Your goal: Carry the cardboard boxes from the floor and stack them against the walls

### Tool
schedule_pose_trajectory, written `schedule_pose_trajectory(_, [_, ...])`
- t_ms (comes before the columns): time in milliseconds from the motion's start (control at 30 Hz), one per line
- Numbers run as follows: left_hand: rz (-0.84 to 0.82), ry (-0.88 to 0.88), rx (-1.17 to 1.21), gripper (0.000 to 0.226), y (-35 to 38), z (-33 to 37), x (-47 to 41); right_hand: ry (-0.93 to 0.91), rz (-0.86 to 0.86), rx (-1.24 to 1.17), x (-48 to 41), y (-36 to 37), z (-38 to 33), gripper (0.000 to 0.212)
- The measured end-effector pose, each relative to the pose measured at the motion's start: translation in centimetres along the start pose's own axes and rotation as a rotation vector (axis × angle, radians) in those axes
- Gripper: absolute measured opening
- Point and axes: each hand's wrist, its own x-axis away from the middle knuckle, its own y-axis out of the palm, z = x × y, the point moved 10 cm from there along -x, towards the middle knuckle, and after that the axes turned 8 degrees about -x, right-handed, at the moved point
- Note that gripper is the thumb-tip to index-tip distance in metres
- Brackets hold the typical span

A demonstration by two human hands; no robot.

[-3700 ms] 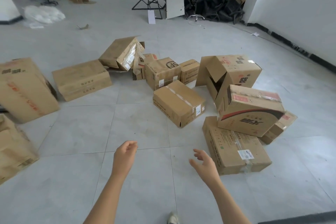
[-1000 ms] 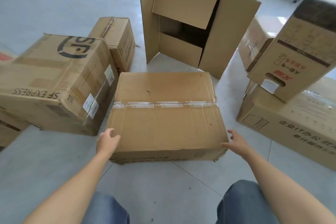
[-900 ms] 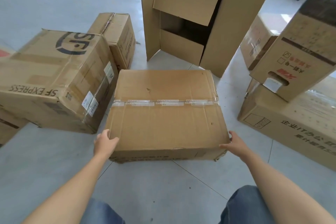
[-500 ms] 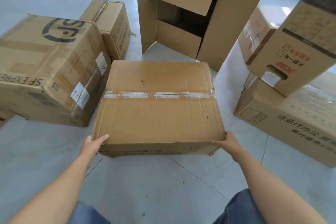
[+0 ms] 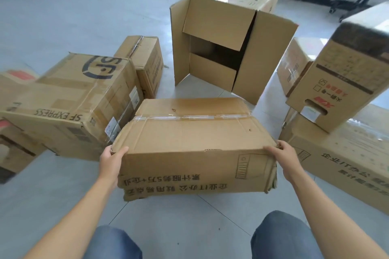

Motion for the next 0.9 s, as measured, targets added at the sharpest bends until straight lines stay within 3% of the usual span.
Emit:
schedule_pose_trajectory(233, [0.126, 0.042, 0.143, 0.041, -0.9, 7.6, 1.2, -0.198, -0.046, 0.015, 0.8, -0.4, -8.7, 0.024])
schedule_pose_trajectory(433, [0.148, -0.007, 0.100, 0.018, -1.1, 10.2, 1.2, -0.200, -0.037, -0.027, 1.0, -1.5, -10.4, 0.020])
schedule_pose_trajectory(667, [0.142, -0.140, -0.012, 0.038, -3.9, 15.7, 6.9, 0.001, -0.011, -0.022, 4.5, -5.2, -13.6, 0.024])
schedule_pose_trajectory(900, [0.117, -0.155, -0.168, 0.036, -7.0, 28.1, 14.4, 0.144, 0.019, 0.012, 11.6, -12.7, -22.9, 0.016])
